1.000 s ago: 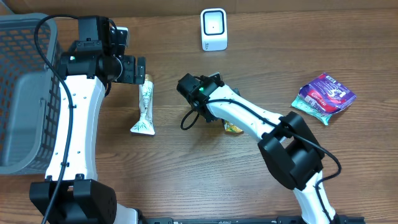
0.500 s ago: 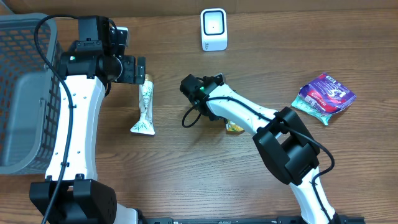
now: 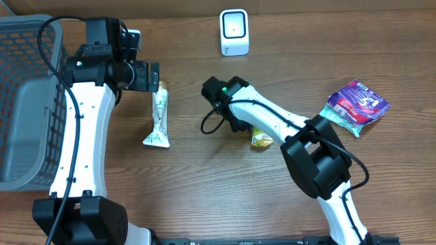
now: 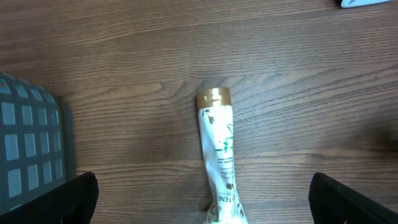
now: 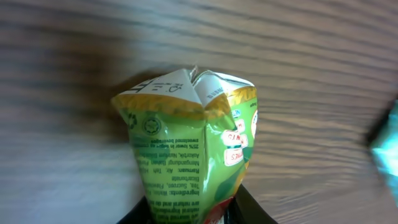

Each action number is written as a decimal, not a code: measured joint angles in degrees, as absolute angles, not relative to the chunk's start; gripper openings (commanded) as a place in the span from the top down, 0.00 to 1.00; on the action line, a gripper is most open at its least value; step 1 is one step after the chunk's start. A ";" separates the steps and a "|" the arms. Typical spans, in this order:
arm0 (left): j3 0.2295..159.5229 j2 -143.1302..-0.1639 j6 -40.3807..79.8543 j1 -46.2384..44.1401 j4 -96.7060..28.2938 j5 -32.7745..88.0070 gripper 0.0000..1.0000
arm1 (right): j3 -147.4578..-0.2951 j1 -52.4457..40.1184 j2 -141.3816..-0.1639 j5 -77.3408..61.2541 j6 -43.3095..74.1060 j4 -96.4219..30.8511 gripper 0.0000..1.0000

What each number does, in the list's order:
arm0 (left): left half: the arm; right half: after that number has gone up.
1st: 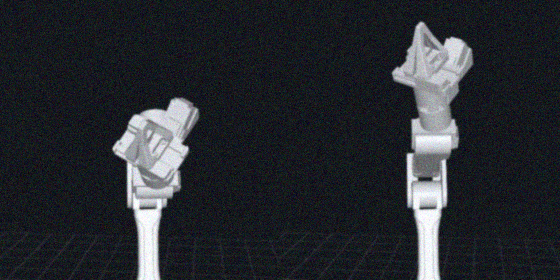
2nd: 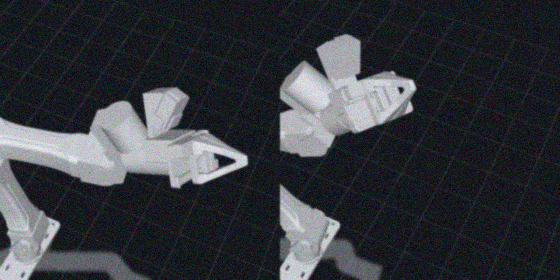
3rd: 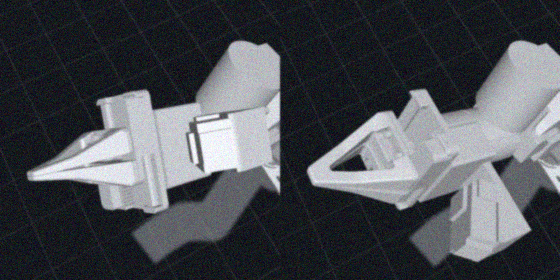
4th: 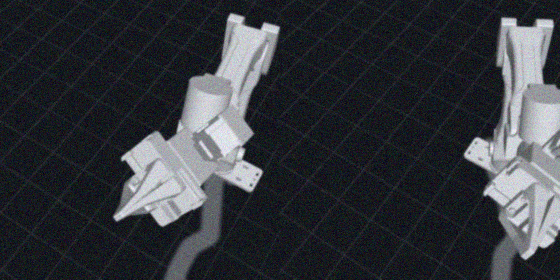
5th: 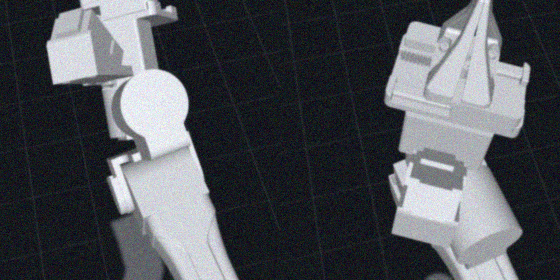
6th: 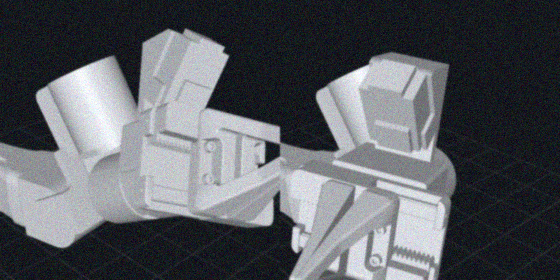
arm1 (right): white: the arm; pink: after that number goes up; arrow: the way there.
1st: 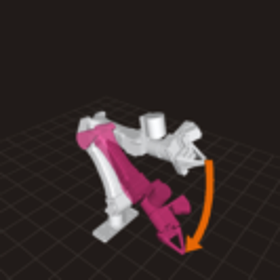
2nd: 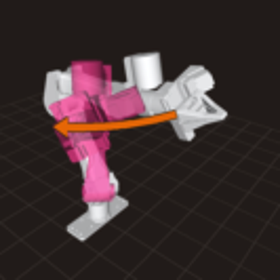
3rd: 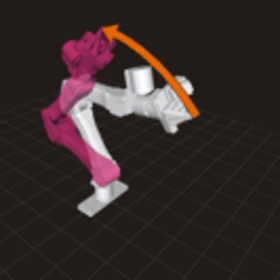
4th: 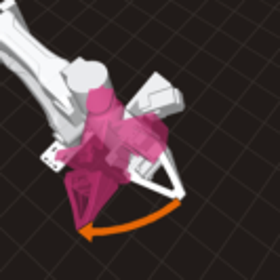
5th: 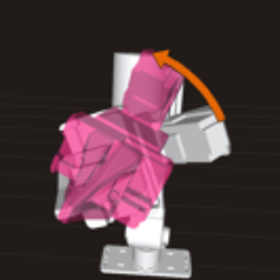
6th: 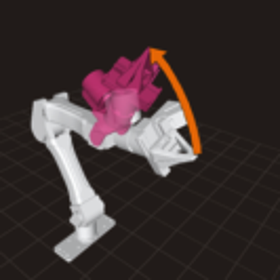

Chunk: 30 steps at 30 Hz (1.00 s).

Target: Scan the item barcode

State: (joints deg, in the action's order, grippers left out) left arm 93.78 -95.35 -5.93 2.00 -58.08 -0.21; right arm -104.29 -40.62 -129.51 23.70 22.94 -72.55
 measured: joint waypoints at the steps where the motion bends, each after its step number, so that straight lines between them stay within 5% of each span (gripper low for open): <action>1: 93.78 -95.35 -5.93 2.00 -58.06 -0.21 0.01 | -105.71 -40.47 -129.51 20.62 21.82 -72.66 0.70; 9: 93.78 -95.35 -5.93 2.00 -58.06 -0.21 0.00 | -110.21 -37.21 -128.31 -8.91 10.13 -71.20 0.62; 16: 93.78 -95.35 -5.93 2.00 -58.08 -0.21 0.00 | -106.37 -31.40 -128.31 -16.10 6.85 -69.04 0.56; 21: 93.78 -95.35 -5.93 2.00 -58.06 -0.21 0.00 | -106.32 -30.89 -128.31 -16.25 5.67 -69.78 0.23; 30: 93.78 -95.35 -5.93 2.00 -58.06 -0.21 0.01 | -105.89 -27.90 -128.31 -25.71 0.54 -75.09 0.21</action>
